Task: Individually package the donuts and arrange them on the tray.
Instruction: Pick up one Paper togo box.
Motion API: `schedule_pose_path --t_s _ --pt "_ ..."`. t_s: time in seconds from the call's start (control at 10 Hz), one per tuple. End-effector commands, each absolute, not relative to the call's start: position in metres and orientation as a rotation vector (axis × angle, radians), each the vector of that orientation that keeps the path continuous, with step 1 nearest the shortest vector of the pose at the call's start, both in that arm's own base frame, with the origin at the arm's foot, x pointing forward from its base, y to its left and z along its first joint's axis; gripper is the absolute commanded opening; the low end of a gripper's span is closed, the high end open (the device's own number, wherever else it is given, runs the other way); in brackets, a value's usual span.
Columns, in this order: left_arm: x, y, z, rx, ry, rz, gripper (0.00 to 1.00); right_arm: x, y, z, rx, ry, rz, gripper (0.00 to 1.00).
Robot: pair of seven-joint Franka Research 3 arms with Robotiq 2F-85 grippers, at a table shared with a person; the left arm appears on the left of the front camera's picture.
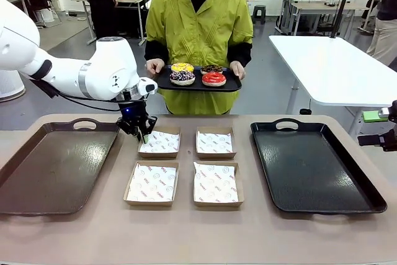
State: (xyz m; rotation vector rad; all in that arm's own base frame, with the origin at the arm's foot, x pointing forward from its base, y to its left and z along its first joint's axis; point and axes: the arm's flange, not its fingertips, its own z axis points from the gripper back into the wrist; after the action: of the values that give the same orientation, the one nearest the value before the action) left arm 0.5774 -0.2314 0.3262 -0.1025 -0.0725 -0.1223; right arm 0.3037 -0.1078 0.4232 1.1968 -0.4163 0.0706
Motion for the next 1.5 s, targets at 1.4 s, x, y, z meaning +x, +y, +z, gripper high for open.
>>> schedule_pose_path --t_s 1.4 --pt "0.533 -0.274 0.526 -0.164 -0.147 -0.124 0.00 0.304 -0.108 0.423 1.200 -0.417 0.072 1.00"
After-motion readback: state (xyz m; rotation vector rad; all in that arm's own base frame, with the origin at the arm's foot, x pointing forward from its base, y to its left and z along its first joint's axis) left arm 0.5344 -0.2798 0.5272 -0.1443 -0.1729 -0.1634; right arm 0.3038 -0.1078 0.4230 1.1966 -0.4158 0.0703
